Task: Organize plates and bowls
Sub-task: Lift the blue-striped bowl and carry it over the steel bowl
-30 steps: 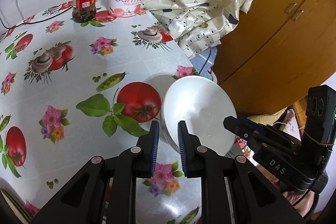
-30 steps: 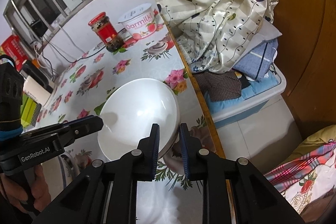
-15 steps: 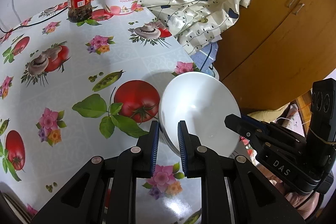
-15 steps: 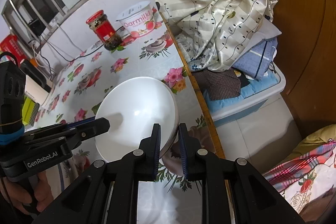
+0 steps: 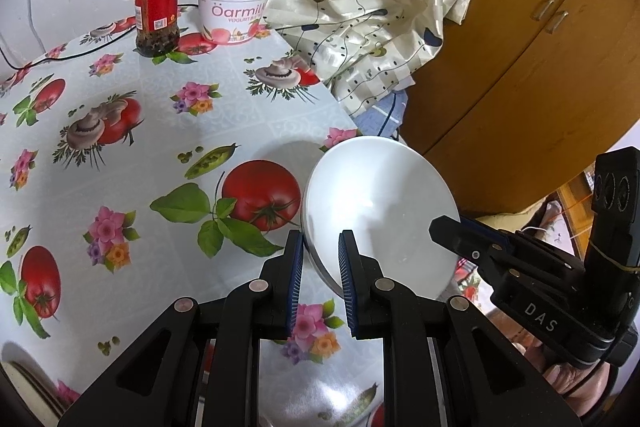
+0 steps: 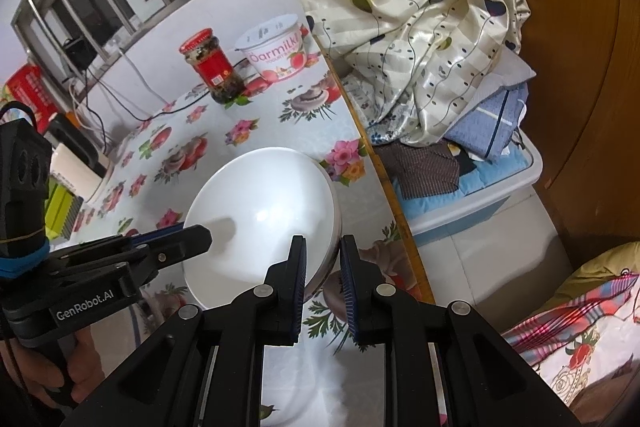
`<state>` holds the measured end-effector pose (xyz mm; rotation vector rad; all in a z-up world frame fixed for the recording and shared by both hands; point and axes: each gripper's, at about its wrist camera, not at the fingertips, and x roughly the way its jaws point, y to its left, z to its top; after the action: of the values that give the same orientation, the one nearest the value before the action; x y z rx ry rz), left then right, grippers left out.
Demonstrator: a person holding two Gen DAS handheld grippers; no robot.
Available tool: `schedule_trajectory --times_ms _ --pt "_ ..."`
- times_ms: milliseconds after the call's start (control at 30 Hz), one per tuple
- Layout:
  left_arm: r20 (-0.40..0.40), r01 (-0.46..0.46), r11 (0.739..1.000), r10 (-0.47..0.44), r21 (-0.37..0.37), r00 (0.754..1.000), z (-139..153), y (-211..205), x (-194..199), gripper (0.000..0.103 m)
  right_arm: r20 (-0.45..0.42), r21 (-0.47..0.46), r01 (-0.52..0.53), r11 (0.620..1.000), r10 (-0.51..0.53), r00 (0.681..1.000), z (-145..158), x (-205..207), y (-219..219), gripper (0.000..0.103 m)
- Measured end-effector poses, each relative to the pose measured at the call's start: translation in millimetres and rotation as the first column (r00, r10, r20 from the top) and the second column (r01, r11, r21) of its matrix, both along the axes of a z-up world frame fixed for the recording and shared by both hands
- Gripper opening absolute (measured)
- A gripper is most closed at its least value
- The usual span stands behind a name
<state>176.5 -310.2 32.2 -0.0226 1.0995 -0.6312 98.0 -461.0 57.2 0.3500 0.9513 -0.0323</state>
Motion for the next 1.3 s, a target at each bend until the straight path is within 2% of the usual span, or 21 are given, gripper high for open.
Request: schedule_trajectory --times_ms 467,1300 --pt "0.038 -0.015 0.999 0.017 -0.037 0.999 25 21 -17 0.019 0.039 -0.018 -0.029 0.999 0.030 0.999 28 -13 20 0.017" --pt "0.099 -0.103 0.992 0.110 -0.073 0.989 57 93 -56 0.019 0.083 -0.031 -0.148 0.989 0.150 0.985 61 -31 84 0.017"
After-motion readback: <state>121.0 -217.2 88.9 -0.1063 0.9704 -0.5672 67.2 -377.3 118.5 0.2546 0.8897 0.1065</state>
